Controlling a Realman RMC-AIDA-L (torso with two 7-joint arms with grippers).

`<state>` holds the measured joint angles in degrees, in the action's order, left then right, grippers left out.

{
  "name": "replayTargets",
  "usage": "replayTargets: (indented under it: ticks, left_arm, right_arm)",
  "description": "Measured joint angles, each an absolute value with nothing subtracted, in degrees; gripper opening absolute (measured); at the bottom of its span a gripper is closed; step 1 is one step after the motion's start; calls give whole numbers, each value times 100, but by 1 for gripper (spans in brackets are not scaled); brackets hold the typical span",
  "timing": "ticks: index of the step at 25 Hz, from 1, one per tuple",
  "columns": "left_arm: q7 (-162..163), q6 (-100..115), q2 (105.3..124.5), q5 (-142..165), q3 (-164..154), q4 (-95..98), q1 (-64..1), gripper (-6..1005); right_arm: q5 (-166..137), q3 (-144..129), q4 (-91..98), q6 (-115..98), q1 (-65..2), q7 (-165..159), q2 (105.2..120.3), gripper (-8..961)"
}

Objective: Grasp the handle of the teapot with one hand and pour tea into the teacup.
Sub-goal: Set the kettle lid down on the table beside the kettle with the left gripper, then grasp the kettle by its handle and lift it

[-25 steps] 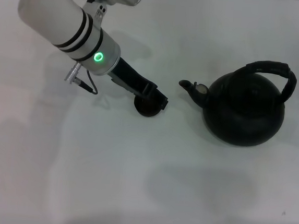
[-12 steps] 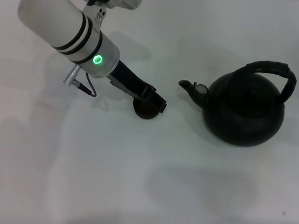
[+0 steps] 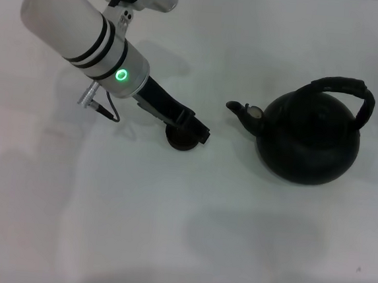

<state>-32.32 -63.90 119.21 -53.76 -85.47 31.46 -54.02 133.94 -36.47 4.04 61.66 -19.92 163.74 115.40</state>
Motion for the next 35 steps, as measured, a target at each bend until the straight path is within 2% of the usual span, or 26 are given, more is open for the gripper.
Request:
replayTargets:
  ticks: [6, 17, 29, 35]
  left_arm:
    - [-3213, -6450, 11910, -5380, -8512, 3258, -5387, 811]
    - [-3074, -6546, 11865, -5254, -8473, 3481, -5222, 812]
    - [-2964, -7016, 11859, -4781, -7981, 5374, -4029, 812]
    - [-3710, -6837, 11887, -5288, -7938, 6443, -3028, 812]
  right_arm:
    - [13395, -3650, 423, 6157, -1980, 16374, 11540, 811]
    - [13394, -3608, 451, 6142, -1976, 16379, 11531, 810]
    - [13402, -3604, 499, 6097, -1956, 16383, 11522, 810]
    - [13398, -3618, 520, 6084, -1964, 16383, 11522, 810]
